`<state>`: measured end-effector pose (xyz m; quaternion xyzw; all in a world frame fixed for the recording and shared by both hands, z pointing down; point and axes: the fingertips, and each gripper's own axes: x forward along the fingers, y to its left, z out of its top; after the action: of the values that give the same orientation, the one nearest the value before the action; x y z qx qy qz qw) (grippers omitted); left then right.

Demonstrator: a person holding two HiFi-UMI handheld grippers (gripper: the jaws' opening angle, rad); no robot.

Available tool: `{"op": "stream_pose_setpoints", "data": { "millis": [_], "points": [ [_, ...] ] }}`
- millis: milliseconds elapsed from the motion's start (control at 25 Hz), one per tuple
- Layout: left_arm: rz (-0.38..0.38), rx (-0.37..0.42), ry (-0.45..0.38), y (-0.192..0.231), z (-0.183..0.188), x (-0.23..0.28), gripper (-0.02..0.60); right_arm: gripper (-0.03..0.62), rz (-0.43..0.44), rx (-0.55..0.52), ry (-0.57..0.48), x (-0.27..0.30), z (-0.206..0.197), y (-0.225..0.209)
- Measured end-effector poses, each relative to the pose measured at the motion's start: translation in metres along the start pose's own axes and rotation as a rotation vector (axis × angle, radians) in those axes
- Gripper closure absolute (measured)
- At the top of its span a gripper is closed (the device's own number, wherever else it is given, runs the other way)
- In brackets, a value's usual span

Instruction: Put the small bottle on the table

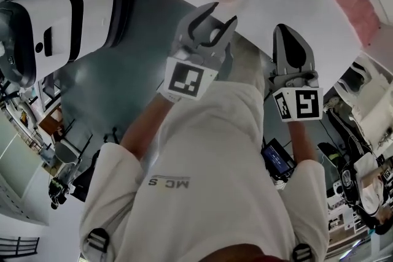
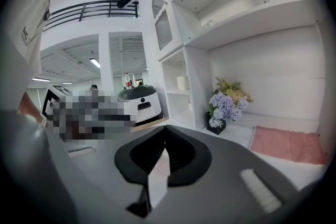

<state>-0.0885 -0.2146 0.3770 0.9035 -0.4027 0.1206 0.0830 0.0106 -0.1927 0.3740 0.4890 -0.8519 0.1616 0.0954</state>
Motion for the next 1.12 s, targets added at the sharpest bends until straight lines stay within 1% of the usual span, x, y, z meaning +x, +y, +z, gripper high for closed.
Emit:
{"op": "stream_pose_setpoints", "data": {
  "millis": [120, 200, 280, 400, 520, 560, 680, 800, 960, 1120],
  "points": [
    [0.036, -0.024, 0.01, -0.005, 0.015, -0.015, 0.442, 0.596, 0.004, -0.02, -0.023, -0.02, 0.012, 0.002],
    [0.054, -0.05, 0.02, -0.01, 0.019, -0.019, 0.449, 0.597, 0.015, -0.026, -0.034, -0.03, 0.018, 0.001],
    [0.075, -0.061, 0.006, -0.011, 0.027, -0.024, 0.465, 0.597, 0.023, -0.031, -0.043, -0.037, 0.025, 0.001],
    [0.114, -0.061, -0.007, -0.007, 0.039, -0.038, 0.514, 0.596, 0.014, -0.058, -0.058, -0.045, 0.037, 0.009],
    [0.14, -0.062, 0.006, -0.005, 0.044, -0.046, 0.574, 0.595, 0.007, -0.082, -0.064, -0.053, 0.047, 0.013],
    [0.143, -0.063, 0.005, -0.005, 0.046, -0.048, 0.581, 0.595, 0.005, -0.088, -0.068, -0.054, 0.05, 0.015],
    [0.128, -0.05, -0.004, -0.006, 0.054, -0.051, 0.581, 0.595, 0.006, -0.102, -0.091, -0.056, 0.062, 0.021],
    [0.117, -0.039, -0.017, -0.007, 0.062, -0.054, 0.581, 0.595, 0.015, -0.091, -0.111, -0.056, 0.07, 0.024],
    [0.13, -0.046, -0.023, -0.005, 0.065, -0.058, 0.581, 0.595, 0.04, -0.056, -0.1, -0.051, 0.067, 0.026],
    [0.131, -0.057, -0.006, -0.005, 0.057, -0.059, 0.581, 0.595, 0.044, -0.031, -0.089, -0.05, 0.06, 0.028]
  ]
}}
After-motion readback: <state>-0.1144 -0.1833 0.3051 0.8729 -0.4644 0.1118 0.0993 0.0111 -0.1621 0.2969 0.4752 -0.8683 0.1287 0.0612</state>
